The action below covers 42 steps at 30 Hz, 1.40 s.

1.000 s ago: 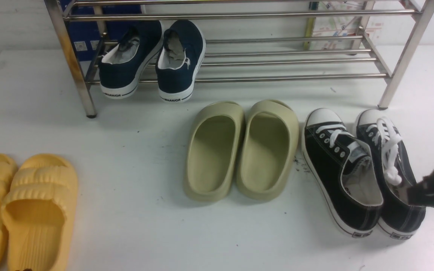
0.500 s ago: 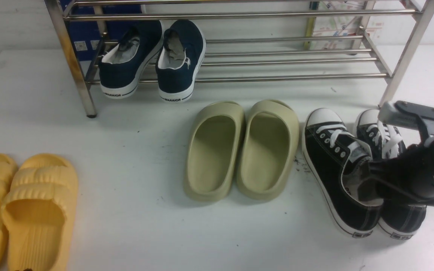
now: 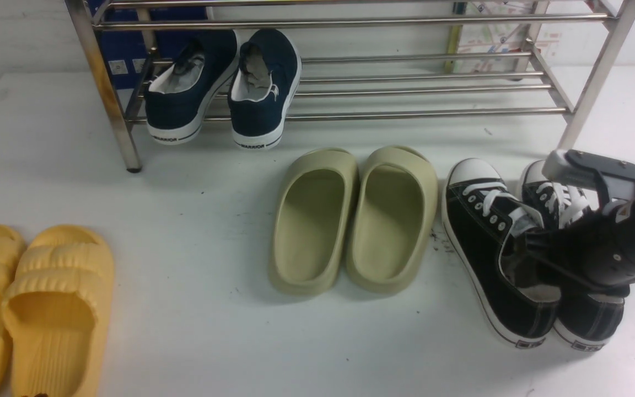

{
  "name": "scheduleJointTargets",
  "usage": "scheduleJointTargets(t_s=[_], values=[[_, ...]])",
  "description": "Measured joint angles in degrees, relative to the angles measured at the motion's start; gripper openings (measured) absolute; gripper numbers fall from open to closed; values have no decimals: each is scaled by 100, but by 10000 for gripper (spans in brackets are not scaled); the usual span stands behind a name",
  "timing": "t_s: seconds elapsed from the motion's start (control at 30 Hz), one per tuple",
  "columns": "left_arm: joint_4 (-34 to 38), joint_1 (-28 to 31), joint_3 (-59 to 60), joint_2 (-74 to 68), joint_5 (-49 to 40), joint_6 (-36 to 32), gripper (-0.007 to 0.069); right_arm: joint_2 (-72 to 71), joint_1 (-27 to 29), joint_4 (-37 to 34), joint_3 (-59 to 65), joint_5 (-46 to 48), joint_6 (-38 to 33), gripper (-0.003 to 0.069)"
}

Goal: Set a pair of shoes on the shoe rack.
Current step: Use the right arm to grab the shoe closest to it, then use the right arm to put a shoe into the shoe rack

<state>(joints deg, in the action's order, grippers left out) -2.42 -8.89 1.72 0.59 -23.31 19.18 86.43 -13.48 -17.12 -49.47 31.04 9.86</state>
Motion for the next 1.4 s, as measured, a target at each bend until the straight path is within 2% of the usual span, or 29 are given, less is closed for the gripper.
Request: scheduleJointTargets(t_s=[0.27, 0.47, 0.5, 0.53, 0.7, 0.73, 0.77, 0.8, 1.13, 1.4], values=[[0, 0, 0, 0, 0, -12, 146, 6, -17, 368, 0, -114, 236, 449], [0, 0, 0, 0, 0, -11, 148, 311, -23, 499, -10, -198, 419, 397], [0, 0, 0, 0, 0, -11, 150, 422, -23, 505, -18, -218, 425, 357], [0, 0, 0, 0, 0, -11, 151, 434, -23, 505, -25, -218, 425, 351], [0, 0, 0, 0, 0, -11, 154, 521, -23, 606, -51, -191, 429, 123], [0, 0, 0, 0, 0, -11, 154, 521, -23, 606, -51, -191, 429, 123], [0, 0, 0, 0, 0, -11, 155, 525, -23, 626, -51, -177, 436, 38], [0, 0, 0, 0, 0, -11, 155, 520, -23, 650, -51, -177, 442, 23], [0, 0, 0, 0, 0, -11, 163, 6, -23, 650, -499, 601, 269, 18], [0, 0, 0, 0, 0, -11, 166, -70, -23, 650, -1200, 741, 167, 18]])
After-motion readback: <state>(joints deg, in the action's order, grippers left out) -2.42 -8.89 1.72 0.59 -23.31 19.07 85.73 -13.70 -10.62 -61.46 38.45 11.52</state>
